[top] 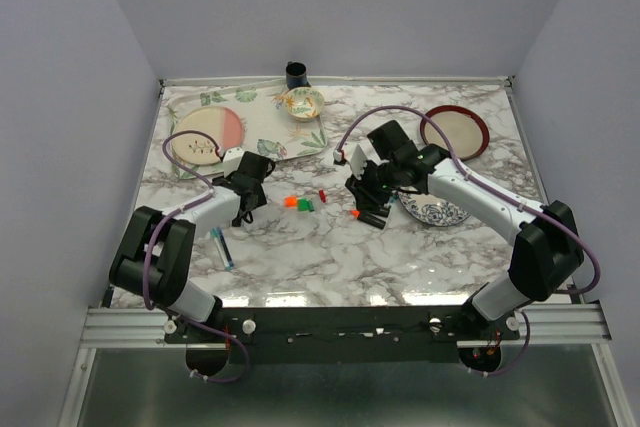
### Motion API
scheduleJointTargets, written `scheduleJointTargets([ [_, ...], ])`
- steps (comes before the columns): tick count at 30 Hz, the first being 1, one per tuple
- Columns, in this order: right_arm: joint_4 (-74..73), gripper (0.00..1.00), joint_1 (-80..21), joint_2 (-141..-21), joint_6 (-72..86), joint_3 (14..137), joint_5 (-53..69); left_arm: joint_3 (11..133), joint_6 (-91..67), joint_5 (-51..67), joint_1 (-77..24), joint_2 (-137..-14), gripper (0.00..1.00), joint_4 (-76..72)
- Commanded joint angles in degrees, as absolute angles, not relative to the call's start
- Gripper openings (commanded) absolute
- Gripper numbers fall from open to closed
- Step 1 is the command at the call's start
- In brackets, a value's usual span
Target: Open the pen caps
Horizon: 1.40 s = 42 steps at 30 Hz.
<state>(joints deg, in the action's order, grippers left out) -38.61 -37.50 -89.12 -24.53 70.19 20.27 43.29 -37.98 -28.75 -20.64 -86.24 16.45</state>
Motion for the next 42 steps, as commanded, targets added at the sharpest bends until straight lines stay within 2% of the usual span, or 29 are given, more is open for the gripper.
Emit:
scheduleJointTargets([
  [1, -38.4, 0.45, -37.4, -89.5, -25.3, 69.5, 21.5, 43.2, -38.1, -27.3, -19.7, -87.8, 0.70, 17.7],
  [3, -38.4, 0.45, -37.3, -89.6, -25.3, 69.5, 21.6, 43.2, -38.2, -26.8, -19.7, -88.2, 0.70, 17.8],
  [9, -38.5, 0.45, -37.3, -89.3, -25.2, 69.5, 21.6, 42.8, -38.6, -24.4, -19.6, -88.8, 0.59, 17.1],
  [17, -38.6, 0.45, -37.1, -89.0, -25.2, 69.6, 22.1, 41.0, -39.0, -19.8, -19.7, -88.5, 0.35, 14.7],
  [22, -38.9, 0.45, -37.1, -89.0, -25.4, 69.5, 24.3, 36.9, -40.5, -12.1, -19.8, -84.3, 0.21, 8.2],
  [27, -39.2, 0.45, -37.1, -89.0, -25.7, 69.4, 28.6, 31.5, -44.6, -4.9, -19.8, -75.5, 0.15, 0.6],
  [35, -39.1, 0.45, -37.2, -88.0, -26.5, 68.4, 44.8, 19.3, -54.9, 8.2, -20.0, -62.9, 0.12, -18.7],
  [42, -34.0, 0.45, -37.1, -88.6, -20.4, 66.2, 56.3, 14.1, -62.8, 7.5, -25.5, -57.7, 0.11, -30.6],
])
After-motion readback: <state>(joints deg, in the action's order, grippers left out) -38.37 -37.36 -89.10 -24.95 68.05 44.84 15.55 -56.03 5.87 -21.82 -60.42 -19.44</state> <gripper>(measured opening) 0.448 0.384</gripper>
